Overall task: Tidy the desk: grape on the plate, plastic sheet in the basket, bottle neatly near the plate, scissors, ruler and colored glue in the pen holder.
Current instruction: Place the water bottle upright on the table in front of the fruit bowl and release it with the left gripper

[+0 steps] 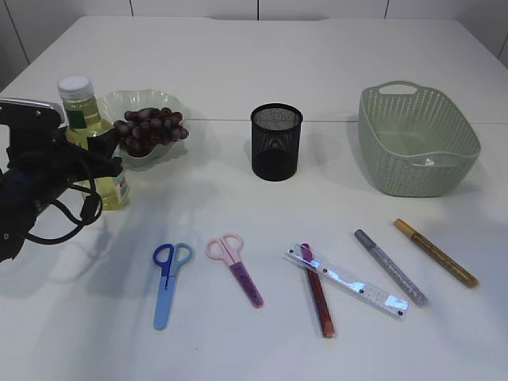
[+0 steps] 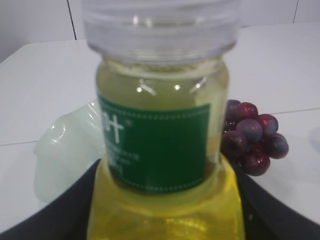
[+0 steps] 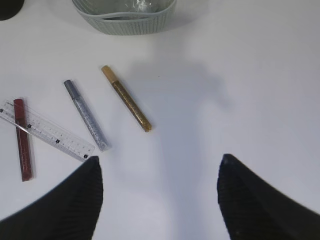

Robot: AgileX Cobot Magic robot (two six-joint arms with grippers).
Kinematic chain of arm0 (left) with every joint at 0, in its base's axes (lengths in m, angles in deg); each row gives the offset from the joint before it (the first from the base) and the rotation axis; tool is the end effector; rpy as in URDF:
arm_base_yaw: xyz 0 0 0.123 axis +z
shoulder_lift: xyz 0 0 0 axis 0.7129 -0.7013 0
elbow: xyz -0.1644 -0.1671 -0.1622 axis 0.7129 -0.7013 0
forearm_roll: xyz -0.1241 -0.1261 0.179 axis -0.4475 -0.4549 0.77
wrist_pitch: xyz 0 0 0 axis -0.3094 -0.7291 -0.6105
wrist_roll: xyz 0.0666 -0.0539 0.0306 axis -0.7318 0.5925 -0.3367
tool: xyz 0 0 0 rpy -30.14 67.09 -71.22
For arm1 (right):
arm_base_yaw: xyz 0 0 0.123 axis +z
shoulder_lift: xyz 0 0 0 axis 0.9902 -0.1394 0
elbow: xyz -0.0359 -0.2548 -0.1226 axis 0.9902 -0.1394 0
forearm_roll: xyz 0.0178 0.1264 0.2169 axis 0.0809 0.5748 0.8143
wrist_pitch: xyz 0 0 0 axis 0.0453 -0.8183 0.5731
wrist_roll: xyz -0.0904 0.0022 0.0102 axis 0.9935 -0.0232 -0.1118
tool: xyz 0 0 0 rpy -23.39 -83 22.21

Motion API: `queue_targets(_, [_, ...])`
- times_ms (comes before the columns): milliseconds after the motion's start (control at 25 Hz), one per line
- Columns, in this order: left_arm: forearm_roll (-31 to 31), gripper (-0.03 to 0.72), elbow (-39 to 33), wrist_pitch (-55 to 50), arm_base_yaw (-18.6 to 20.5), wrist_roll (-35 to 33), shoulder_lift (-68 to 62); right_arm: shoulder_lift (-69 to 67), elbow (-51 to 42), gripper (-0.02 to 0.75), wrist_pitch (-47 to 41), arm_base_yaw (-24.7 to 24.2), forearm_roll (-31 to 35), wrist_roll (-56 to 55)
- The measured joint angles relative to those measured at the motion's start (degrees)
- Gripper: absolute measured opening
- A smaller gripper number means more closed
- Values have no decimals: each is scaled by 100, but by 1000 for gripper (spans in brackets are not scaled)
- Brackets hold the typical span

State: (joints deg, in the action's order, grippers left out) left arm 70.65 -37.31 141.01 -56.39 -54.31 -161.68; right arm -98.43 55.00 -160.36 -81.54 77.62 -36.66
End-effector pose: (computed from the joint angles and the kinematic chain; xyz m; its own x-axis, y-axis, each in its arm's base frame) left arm 0.3648 -0.0668 0.1131 -0.1132 0.0358 -0.9929 0.1539 0.9879 0.0181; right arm 0.2028 -0.0032 0.3861 -0.8690 0.0493 -0.4924 0.0675 0.9975 -0.0192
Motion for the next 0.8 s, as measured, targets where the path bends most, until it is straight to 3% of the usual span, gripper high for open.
queue_targets(400, [22, 510, 0, 0, 0, 0, 0, 0, 0, 557, 0, 0, 0, 0])
queue_targets(800, [44, 517, -41, -449, 0, 0, 267, 0, 0, 557, 0, 0, 0, 0])
